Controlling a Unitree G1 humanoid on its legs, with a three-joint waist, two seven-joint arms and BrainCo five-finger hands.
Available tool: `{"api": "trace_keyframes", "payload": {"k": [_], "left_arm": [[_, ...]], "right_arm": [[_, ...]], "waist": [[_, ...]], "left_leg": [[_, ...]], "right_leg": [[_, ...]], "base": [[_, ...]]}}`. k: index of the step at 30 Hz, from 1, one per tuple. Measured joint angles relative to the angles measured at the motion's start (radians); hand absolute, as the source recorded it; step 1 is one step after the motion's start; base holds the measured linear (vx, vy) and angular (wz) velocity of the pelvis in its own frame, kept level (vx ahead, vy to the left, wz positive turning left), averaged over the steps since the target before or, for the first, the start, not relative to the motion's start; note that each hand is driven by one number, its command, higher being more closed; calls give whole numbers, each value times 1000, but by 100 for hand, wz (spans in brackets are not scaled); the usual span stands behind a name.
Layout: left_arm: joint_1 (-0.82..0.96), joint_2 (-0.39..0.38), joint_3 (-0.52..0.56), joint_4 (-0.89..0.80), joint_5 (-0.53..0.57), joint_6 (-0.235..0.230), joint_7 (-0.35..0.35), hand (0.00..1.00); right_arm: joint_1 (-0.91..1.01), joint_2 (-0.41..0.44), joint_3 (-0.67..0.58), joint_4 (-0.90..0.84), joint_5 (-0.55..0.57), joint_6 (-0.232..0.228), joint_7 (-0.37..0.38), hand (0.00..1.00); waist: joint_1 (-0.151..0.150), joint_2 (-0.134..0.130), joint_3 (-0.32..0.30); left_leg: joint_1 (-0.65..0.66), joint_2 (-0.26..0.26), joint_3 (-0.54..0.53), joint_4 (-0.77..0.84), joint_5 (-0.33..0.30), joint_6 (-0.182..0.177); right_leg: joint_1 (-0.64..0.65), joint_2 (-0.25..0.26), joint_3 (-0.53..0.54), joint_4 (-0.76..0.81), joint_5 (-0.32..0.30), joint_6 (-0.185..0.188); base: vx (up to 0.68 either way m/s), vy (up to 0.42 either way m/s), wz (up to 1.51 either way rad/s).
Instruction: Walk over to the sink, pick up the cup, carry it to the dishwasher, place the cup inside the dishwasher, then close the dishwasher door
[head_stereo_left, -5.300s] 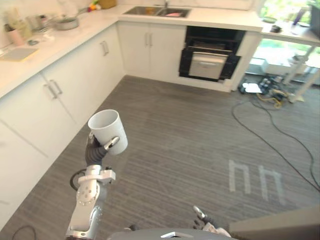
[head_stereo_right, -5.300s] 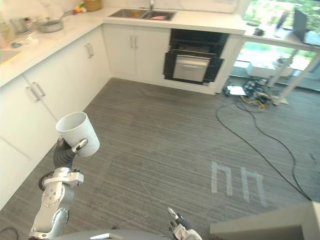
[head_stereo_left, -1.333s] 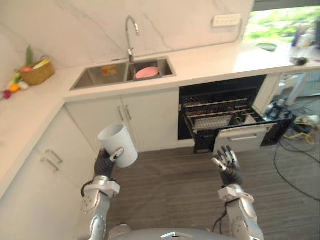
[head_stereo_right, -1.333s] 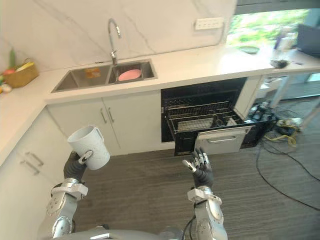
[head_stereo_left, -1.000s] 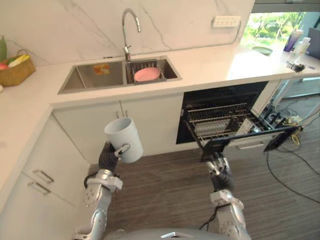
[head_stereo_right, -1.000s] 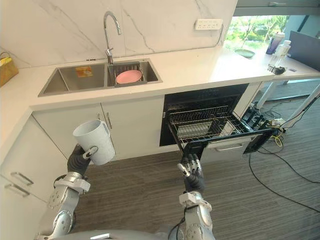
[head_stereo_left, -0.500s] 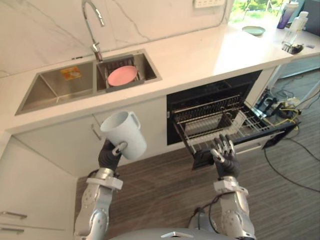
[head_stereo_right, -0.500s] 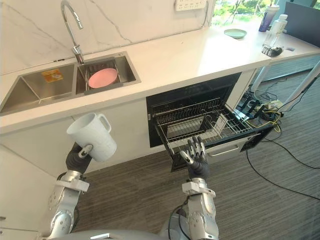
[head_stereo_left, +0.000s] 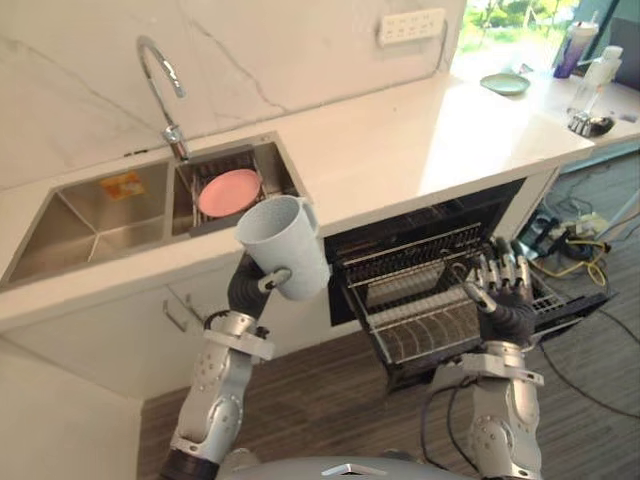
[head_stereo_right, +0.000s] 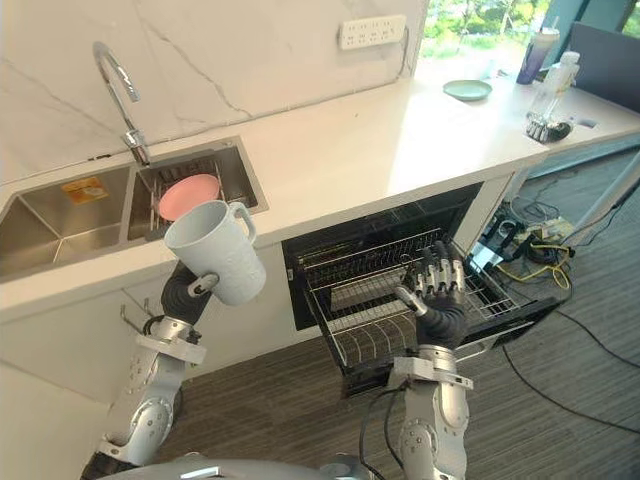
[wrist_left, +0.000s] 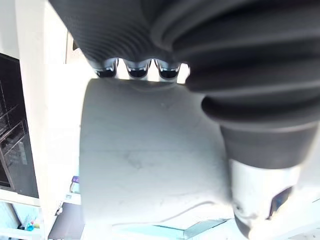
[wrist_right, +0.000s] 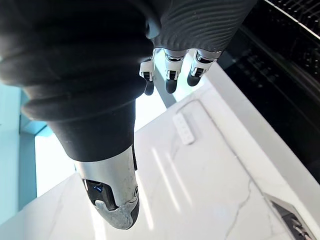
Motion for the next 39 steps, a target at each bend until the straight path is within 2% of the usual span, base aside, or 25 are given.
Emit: {"api": "trace_keyframes", "payload": {"k": [1,2,3,4,5,6,9,11,13,14,15,17,20,23,25,27,32,36,39], "left_arm": [[14,-4,-3,0,7,0,-4,100],[21,-9,-3,-1,7,0,-8,100],[37,14,2,10,6,0,-12,100],[40,37,4,9,7,0,-9,100],[30,45,8,8,7,0,-5,100],[17,42,7,7,7,3,5,100],[10,31,11,-6,8,14,6,100],[4,21,16,-19,11,17,18,100],[-14,21,26,-22,12,18,22,100],[-16,18,44,-22,13,18,26,100],[-16,15,50,-22,14,18,33,100],[-15,14,75,-30,15,12,70,100],[-14,14,89,-55,18,-12,115,100],[-14,-2,76,-54,42,-25,148,100],[-14,-11,83,-54,67,-50,163,100],[-15,-12,91,-56,70,-69,179,100],[-15,-17,107,-57,120,-70,245,100],[-16,-20,133,-54,144,-84,285,100],[-16,-17,152,-51,147,-101,288,100]], "right_arm": [[23,-5,-1,-1,0,0,-16,0],[35,-10,-4,1,1,-3,-22,0],[54,24,5,30,5,-2,-37,0],[76,51,13,32,5,-4,-39,0],[84,65,12,34,6,-4,-41,0],[74,63,0,34,20,-5,-39,0],[55,63,-9,34,46,-5,-36,0],[30,65,4,34,45,1,-31,0],[9,78,8,34,44,6,-27,0],[1,88,12,34,44,17,-20,0],[1,86,13,33,42,23,-14,0],[1,84,32,33,36,47,-6,0],[-13,88,68,33,35,80,10,0],[-26,87,73,23,35,85,10,0],[-28,87,81,-16,35,88,11,0],[-45,87,89,-46,35,88,13,0],[-120,82,120,-45,36,98,13,0],[-129,82,145,-45,59,110,29,0],[-144,81,154,-45,104,128,36,0]], "waist": [[-2,18,-6],[-2,31,-12],[-4,-16,-26],[-8,-40,-35],[-20,-75,-41],[-19,-92,-48],[-10,-78,-47],[3,-63,-52],[7,-61,-48],[3,-63,-46],[6,-63,-44],[20,-60,-39],[39,-80,-28],[24,-69,-15],[26,-57,-22],[28,-56,-24],[46,-63,-26],[52,-65,-27],[55,-57,-22]], "left_leg": [[0,-22,1,-15,53,21],[-1,-33,-8,-9,67,0],[23,-73,22,30,5,-15],[22,-103,35,33,-17,-3],[22,-126,38,30,-28,8],[22,-144,58,39,-55,21],[38,-152,66,69,-85,46],[61,-159,112,77,-105,76],[89,-168,156,55,-118,91],[102,-172,180,48,-122,95],[111,-173,195,46,-123,96],[124,-177,199,47,-152,85],[101,-176,210,70,-192,68],[89,-156,180,78,-202,55],[89,-133,170,80,-193,43],[91,-113,161,78,-187,31],[121,-80,147,55,-173,5],[109,-52,131,101,-184,2],[86,-19,118,193,-206,23]], "right_leg": [[18,-7,19,-22,5,31],[24,-6,35,-32,3,50],[35,-56,70,-53,5,39],[32,-68,72,-66,3,32],[26,-72,74,-61,5,25],[-16,-89,62,-33,60,4],[-51,-96,26,-24,164,-29],[-73,-100,-19,-74,294,-57],[-97,-98,-37,-86,332,-54],[-122,-80,-48,-43,282,-33],[-131,-72,-54,-35,273,-38],[-141,-58,-75,-68,273,-39],[-139,-31,-59,-184,265,-33],[-141,0,-44,-187,241,-11],[-133,24,-48,-188,237,-26],[-119,44,-68,-195,232,-37],[-72,86,-96,-221,237,-43],[-47,108,-105,-232,230,-50],[-39,124,-101,-217,188,-52]], "base": [[220,259,-45],[320,430,-69],[199,283,-55],[276,338,-38],[180,172,-27],[197,199,-31],[147,179,-65],[118,205,-96],[78,191,-84],[60,149,-77],[30,94,-76],[-13,47,-80],[-94,-36,-69],[-106,-113,-7],[-1,-120,3],[33,-114,11],[56,-81,8],[33,-31,10],[13,-10,3]]}}
